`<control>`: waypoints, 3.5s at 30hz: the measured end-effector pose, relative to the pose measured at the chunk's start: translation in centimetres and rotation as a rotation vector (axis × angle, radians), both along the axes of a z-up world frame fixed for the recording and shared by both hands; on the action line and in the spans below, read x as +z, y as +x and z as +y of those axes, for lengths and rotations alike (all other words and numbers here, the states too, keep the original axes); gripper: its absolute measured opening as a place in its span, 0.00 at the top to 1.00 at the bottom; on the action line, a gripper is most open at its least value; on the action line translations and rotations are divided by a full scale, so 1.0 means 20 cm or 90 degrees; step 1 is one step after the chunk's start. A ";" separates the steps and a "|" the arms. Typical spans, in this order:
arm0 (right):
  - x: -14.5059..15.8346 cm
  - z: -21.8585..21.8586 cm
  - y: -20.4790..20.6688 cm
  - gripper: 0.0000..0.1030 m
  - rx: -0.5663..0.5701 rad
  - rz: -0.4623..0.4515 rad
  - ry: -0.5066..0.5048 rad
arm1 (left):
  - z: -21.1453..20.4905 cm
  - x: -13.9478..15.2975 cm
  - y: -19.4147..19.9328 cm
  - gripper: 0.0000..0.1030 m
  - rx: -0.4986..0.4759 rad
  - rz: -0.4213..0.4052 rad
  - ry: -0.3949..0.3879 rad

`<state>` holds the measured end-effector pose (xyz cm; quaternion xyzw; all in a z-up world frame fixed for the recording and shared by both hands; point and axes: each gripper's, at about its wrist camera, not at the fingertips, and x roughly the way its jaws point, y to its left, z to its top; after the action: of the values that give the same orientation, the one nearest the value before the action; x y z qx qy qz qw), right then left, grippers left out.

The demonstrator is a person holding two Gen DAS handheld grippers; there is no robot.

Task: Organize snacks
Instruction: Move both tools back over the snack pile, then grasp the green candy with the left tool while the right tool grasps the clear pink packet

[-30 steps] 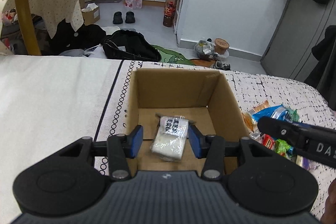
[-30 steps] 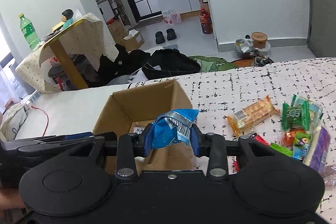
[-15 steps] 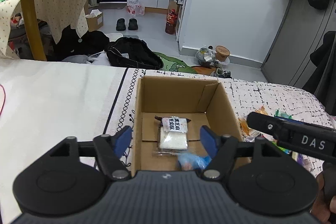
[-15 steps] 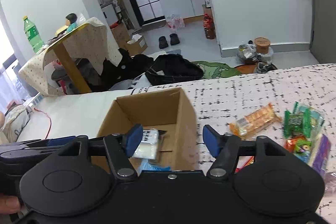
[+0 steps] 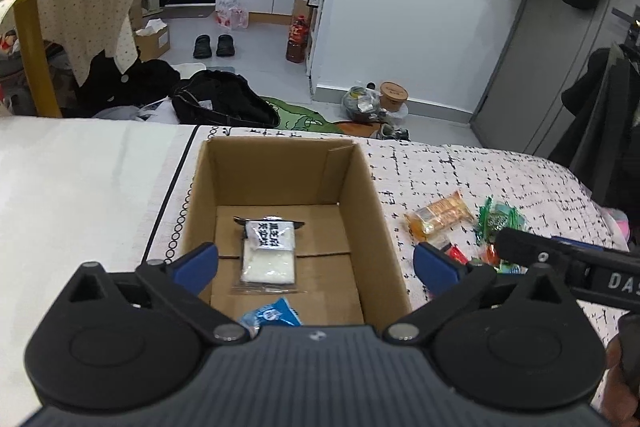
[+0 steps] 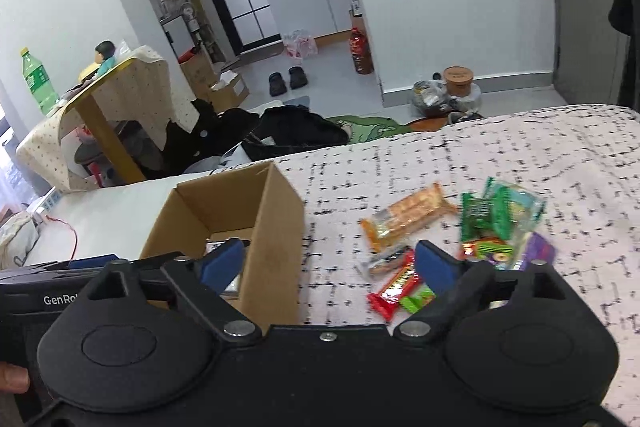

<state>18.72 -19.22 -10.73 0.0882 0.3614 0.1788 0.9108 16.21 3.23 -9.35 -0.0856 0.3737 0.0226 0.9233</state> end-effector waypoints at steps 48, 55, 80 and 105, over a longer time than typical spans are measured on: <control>-0.15 -0.62 -0.12 0.02 -0.117 0.087 -0.022 | -0.60 -0.09 0.14 0.00 -0.209 0.037 0.048; -0.22 -0.67 -0.06 0.20 -0.141 0.112 -0.014 | -0.67 -0.16 0.20 0.03 -0.226 0.043 0.034; -0.49 -0.72 0.10 0.40 -0.150 0.166 -0.033 | -0.87 -0.51 0.43 0.51 -0.254 0.082 0.019; -0.44 -0.68 0.10 0.64 -0.127 0.143 -0.113 | -0.83 -0.54 0.39 0.74 -0.220 0.113 -0.026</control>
<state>20.73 -32.87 -19.48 0.0623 0.4645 0.0436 0.8823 24.01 -13.29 -20.12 -0.0363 0.4632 -0.1364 0.8750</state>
